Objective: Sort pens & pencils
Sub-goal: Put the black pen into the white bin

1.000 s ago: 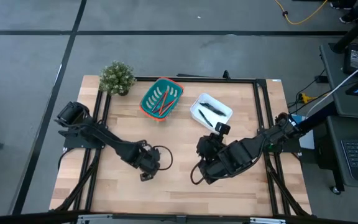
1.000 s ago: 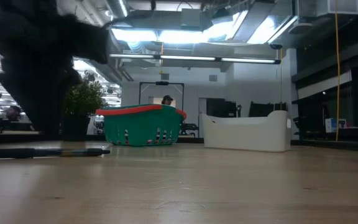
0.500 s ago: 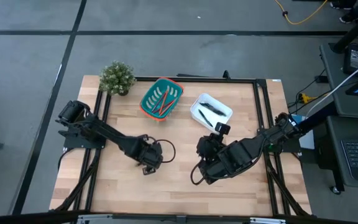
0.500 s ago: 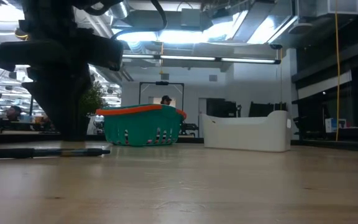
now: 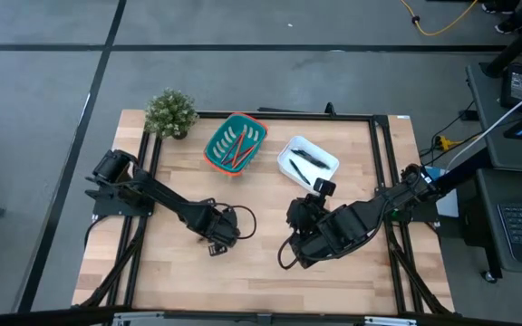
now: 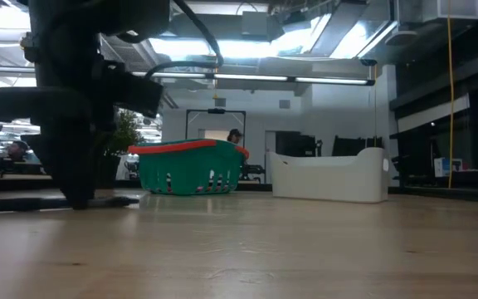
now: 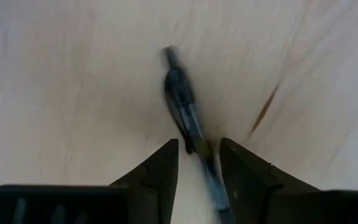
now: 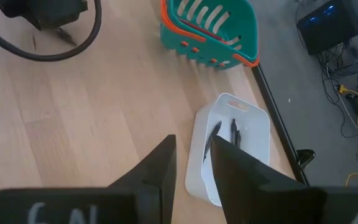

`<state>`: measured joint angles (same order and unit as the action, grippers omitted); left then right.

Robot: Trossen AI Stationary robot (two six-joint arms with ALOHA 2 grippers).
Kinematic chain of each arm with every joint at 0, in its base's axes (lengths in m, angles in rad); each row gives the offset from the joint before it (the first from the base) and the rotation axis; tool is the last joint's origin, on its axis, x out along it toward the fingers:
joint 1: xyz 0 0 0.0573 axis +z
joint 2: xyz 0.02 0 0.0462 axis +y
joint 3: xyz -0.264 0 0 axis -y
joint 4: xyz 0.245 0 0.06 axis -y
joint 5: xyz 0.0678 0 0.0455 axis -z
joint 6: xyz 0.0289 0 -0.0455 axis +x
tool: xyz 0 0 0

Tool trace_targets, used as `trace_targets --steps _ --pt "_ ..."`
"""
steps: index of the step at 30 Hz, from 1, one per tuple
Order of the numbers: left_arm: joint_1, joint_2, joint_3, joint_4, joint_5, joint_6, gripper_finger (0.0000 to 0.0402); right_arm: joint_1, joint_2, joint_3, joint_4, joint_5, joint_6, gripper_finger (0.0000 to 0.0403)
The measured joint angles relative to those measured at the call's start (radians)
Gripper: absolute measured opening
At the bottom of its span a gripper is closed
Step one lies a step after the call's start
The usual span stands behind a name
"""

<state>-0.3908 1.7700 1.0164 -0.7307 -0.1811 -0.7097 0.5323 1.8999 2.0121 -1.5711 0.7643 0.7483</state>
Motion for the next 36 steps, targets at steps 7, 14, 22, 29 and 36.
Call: trace_targets --steps 7,14,22,29,36 --pt "0.000 0.017 0.004 0.003 0.020 -0.032 0.0114 0.000 0.000 0.000 0.000 0.001 0.000 0.0101" --pt "0.008 0.018 0.003 0.004 0.049 -0.067 0.0114 0.000 0.000 0.000 0.000 0.001 0.000 0.0101" --pt "0.007 0.019 0.002 0.013 0.060 -0.073 0.0068 0.000 0.000 0.000 0.000 0.003 -0.020 0.0101" --pt "0.006 0.020 0.001 0.018 0.044 -0.065 0.0020 0.000 0.000 0.000 0.000 0.010 -0.024 0.0101" --pt "0.005 0.020 0.000 0.022 0.021 -0.065 0.0024 0.000 0.000 0.000 0.000 0.140 -0.042 0.0101"
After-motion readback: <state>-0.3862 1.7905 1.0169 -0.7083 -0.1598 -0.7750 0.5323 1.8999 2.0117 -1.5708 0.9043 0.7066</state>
